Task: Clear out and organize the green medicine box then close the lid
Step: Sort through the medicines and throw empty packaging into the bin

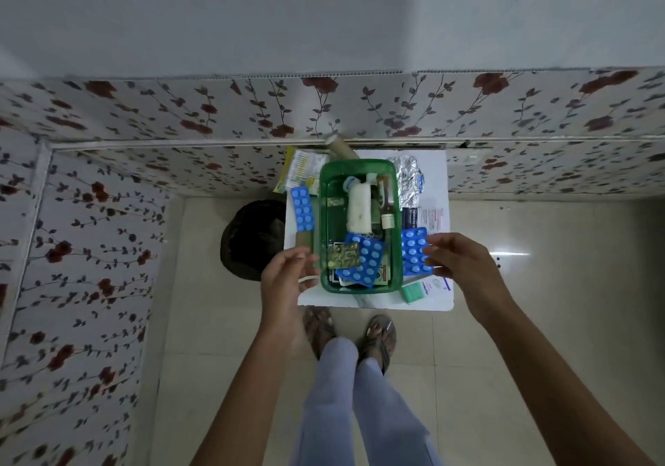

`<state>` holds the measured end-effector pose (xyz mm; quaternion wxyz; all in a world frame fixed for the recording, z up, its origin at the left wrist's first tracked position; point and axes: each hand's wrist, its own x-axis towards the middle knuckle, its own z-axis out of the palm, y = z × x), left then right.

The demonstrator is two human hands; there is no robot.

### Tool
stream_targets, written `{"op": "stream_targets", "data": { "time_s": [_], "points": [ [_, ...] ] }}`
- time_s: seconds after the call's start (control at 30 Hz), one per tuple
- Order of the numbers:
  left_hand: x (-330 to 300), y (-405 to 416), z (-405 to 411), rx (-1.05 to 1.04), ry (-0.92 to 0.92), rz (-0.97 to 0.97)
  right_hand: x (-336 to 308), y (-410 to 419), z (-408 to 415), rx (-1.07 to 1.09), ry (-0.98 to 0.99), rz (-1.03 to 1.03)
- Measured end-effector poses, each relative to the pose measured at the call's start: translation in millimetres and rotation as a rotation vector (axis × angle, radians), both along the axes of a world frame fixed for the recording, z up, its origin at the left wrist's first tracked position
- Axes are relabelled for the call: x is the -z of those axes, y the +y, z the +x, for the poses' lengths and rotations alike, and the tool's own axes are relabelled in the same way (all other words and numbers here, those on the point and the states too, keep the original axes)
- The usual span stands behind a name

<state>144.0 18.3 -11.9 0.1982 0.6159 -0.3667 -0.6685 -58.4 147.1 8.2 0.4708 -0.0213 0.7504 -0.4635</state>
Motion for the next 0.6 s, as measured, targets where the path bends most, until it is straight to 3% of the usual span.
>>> {"op": "stream_targets", "data": {
  "time_s": [0.17,0.37,0.43,0.6],
  "points": [
    [52,-26,-5,0.203,-0.476,-0.165,20,-37,19,-0.163,0.039,-0.063],
    [97,-45,-27,0.657,-0.822,-0.329,46,-57,-1,-0.123,0.189,-0.064],
    [99,-45,-27,0.652,-0.842,-0.302,51,-52,-9,-0.138,0.235,-0.04],
    [65,-46,-24,0.323,-0.64,-0.346,63,-35,-35,-0.072,0.303,0.062]
  ]
}}
